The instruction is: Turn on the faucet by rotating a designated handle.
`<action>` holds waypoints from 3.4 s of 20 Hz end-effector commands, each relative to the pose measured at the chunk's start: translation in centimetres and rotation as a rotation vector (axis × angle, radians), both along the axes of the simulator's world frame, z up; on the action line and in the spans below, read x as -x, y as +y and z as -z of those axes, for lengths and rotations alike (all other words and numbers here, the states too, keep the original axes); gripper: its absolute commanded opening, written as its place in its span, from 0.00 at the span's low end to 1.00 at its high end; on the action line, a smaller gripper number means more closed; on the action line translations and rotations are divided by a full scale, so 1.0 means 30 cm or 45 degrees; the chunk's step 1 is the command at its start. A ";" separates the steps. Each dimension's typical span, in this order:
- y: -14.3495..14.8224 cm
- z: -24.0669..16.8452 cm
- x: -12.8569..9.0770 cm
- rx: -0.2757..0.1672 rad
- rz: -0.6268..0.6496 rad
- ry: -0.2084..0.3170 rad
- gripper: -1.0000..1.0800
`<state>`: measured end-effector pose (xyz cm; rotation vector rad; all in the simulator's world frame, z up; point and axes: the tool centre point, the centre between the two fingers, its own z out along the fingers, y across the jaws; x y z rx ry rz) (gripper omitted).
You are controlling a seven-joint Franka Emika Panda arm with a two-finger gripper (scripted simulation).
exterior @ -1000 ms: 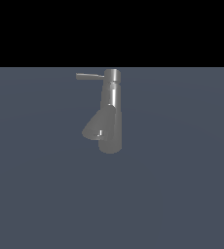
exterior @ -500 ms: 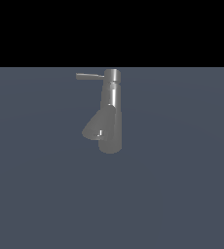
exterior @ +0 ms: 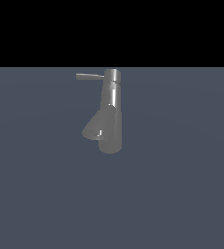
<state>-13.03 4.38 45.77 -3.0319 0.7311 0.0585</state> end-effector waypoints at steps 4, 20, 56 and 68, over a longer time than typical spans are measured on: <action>0.028 0.039 -0.111 -0.010 0.170 0.004 0.00; 0.117 0.215 -0.416 -0.022 0.666 0.022 0.00; 0.292 0.681 -0.809 0.004 1.472 0.034 0.00; 0.185 0.740 -0.783 0.044 1.534 0.094 0.00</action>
